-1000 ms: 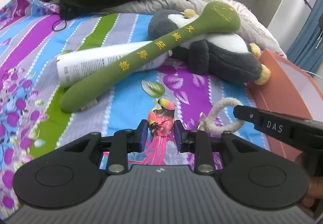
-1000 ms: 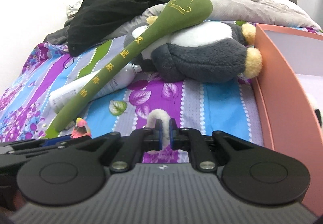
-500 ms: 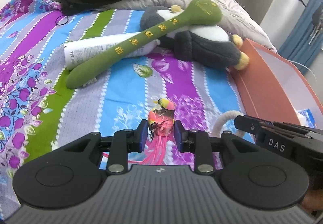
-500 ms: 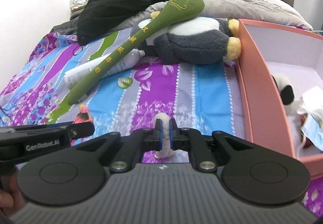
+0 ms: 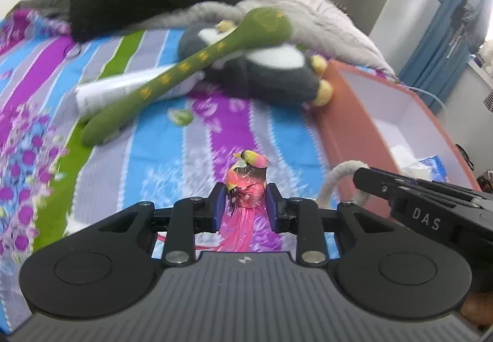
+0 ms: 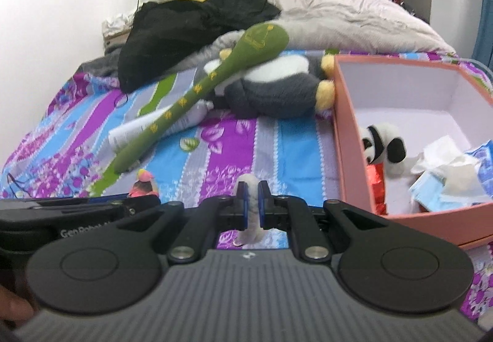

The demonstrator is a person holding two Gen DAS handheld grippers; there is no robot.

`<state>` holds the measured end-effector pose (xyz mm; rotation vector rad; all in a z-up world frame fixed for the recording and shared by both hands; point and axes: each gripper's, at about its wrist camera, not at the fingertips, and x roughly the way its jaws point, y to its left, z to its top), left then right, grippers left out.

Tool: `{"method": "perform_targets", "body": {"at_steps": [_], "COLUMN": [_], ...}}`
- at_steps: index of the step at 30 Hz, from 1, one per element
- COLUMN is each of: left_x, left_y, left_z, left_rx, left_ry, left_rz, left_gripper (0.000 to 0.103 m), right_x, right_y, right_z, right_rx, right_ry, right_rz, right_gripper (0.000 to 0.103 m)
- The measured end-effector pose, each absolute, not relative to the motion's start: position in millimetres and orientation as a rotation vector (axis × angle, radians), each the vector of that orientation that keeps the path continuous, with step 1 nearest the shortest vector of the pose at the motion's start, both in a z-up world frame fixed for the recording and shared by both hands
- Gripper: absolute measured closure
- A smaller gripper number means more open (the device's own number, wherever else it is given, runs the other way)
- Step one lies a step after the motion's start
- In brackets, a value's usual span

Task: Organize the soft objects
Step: 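Lift the tassel ornament with the left tool while the right tool carries the rope ring over the box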

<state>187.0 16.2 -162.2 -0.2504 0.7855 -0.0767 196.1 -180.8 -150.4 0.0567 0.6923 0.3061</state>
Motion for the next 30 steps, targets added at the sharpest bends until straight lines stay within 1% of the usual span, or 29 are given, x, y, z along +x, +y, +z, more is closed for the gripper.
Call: {"method": "perform_targets", "body": {"at_steps": [12,17,24,30], "left_x": [212.2,223.2,245.0,268.2], "left_y": [-28.6,-48.8,-78.5,-114.1], "left_z": [-83.8,-60.3,-41.1,-46.8], "left_rx": [-0.192,-0.181,-0.143,-0.110], "left_ry": [0.635,0.608,0.595,0.624], "left_rz": [-0.217,-0.267,-0.310,-0.354], "left_gripper": [0.070,0.070,0.070,0.070], "right_x": [197.7,199.9,209.0,213.4], "right_y": [-217.0,-235.0,-268.4,-305.3], "right_z": [-88.9,-65.6,-48.7,-57.5], "right_rx": [0.078,0.082,0.077,0.115], "right_ry": [0.512,0.446,0.409,0.432], "right_rz": [0.239,0.210,0.147,0.099], "right_gripper": [0.093,0.093,0.093,0.093]}}
